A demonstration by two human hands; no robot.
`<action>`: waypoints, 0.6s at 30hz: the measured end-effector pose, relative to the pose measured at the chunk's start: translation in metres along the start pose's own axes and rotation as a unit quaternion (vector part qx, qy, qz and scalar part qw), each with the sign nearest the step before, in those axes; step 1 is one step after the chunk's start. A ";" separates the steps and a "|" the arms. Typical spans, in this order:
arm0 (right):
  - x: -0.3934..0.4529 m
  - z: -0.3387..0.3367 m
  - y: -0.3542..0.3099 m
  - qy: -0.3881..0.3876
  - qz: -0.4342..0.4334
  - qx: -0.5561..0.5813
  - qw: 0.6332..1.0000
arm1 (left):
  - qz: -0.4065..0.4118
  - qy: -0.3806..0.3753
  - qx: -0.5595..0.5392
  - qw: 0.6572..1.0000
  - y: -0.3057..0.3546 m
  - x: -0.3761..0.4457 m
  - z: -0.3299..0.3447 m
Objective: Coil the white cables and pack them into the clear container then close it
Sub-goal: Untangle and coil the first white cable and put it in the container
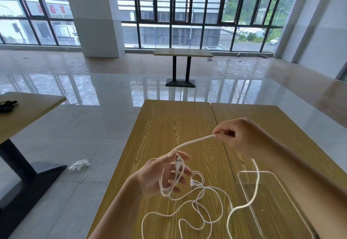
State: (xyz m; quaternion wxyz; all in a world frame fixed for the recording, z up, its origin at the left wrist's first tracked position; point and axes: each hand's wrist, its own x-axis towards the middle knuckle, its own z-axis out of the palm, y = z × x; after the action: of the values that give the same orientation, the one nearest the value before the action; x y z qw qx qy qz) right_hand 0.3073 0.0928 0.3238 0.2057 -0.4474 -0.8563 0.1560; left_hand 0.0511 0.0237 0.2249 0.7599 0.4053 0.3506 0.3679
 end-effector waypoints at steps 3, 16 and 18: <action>-0.001 0.014 -0.004 0.049 0.011 0.013 0.999 | 0.038 0.034 -0.037 0.998 0.003 0.009 0.009; -0.007 0.061 -0.016 0.013 0.028 0.008 0.999 | 0.116 0.154 -0.228 0.954 0.016 0.037 0.034; -0.008 0.065 -0.019 -0.011 0.028 0.011 0.999 | 0.117 0.177 -0.247 0.945 0.016 0.040 0.034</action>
State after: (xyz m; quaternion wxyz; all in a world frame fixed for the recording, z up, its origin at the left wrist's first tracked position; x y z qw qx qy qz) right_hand 0.2663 0.0700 0.2739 0.1969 -0.4674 -0.8437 0.1758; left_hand 0.0946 0.0518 0.2437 0.7132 0.1710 0.3278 0.5955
